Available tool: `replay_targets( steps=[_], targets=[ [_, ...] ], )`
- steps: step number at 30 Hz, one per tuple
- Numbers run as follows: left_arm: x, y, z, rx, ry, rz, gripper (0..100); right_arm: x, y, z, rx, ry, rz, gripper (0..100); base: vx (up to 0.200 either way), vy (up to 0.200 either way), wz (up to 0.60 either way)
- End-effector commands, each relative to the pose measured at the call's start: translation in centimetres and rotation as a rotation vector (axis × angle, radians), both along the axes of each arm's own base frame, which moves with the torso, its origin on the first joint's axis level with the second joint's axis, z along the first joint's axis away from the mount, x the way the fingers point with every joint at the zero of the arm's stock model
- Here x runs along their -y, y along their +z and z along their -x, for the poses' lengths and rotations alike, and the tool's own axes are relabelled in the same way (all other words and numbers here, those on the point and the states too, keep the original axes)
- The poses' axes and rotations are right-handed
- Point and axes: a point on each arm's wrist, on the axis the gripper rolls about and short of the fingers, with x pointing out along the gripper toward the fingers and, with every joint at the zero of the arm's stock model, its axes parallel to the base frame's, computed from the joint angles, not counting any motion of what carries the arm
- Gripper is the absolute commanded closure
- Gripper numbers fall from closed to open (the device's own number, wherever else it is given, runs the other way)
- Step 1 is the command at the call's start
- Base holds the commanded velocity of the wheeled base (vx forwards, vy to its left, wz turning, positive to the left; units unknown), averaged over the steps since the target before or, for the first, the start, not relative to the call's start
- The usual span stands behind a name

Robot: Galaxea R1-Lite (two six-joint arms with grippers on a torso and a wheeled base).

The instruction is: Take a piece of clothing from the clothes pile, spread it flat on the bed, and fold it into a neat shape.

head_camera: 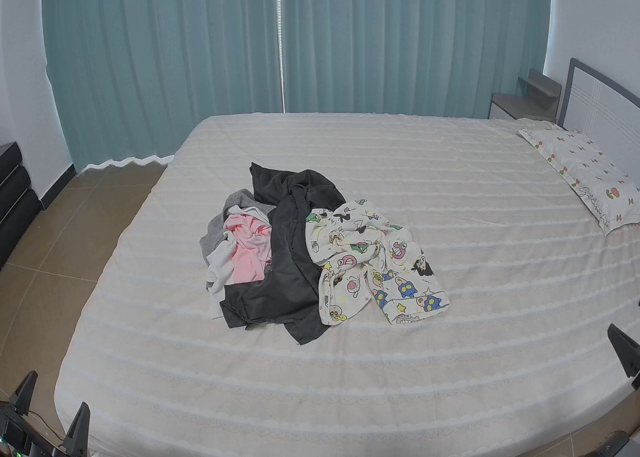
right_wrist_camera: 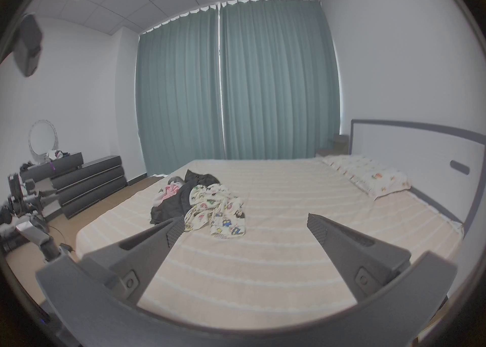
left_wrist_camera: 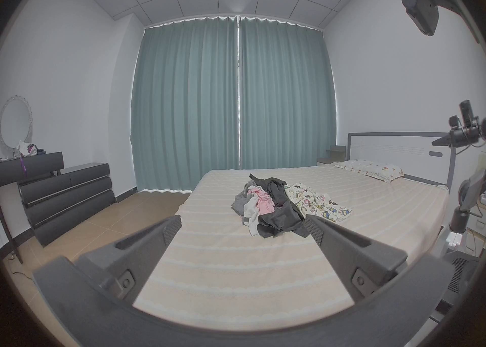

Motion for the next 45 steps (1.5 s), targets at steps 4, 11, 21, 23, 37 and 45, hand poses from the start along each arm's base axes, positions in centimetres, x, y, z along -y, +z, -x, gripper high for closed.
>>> replay_targets(
  steps=[4, 11, 21, 23, 37, 45],
  targets=[
    [0.0, -0.5, 0.0, -0.002, 0.0, 0.0, 0, -6.1, -5.8, -21.7, -0.531, 0.091, -0.244, 0, 0.0, 0.0, 0.0],
    [0.0, -0.5, 0.0, -0.002, 0.0, 0.0, 0, -8.6, -13.0, -30.6, -0.6, 0.047, -0.294, 0, 0.0, 0.0, 0.0],
    [0.0, -0.5, 0.0, -0.002, 0.0, 0.0, 0, -10.0, -19.1, -36.2, -0.623, -0.011, -0.266, 0, 0.0, 0.0, 0.0],
    [0.0, -0.5, 0.0, -0.002, 0.0, 0.0, 0, -10.1, -20.4, -37.1, -0.625, -0.023, -0.261, 0, 0.0, 0.0, 0.0],
    [0.0, -0.5, 0.0, -0.002, 0.0, 0.0, 0, -8.9, -22.4, -39.0, -0.614, -0.065, -0.276, 0, 0.0, 0.0, 0.0],
    [0.0, -0.5, 0.0, -0.002, 0.0, 0.0, 0, -9.0, -23.2, -39.5, -0.604, -0.097, -0.262, 0, 0.0, 0.0, 0.0]
  ],
)
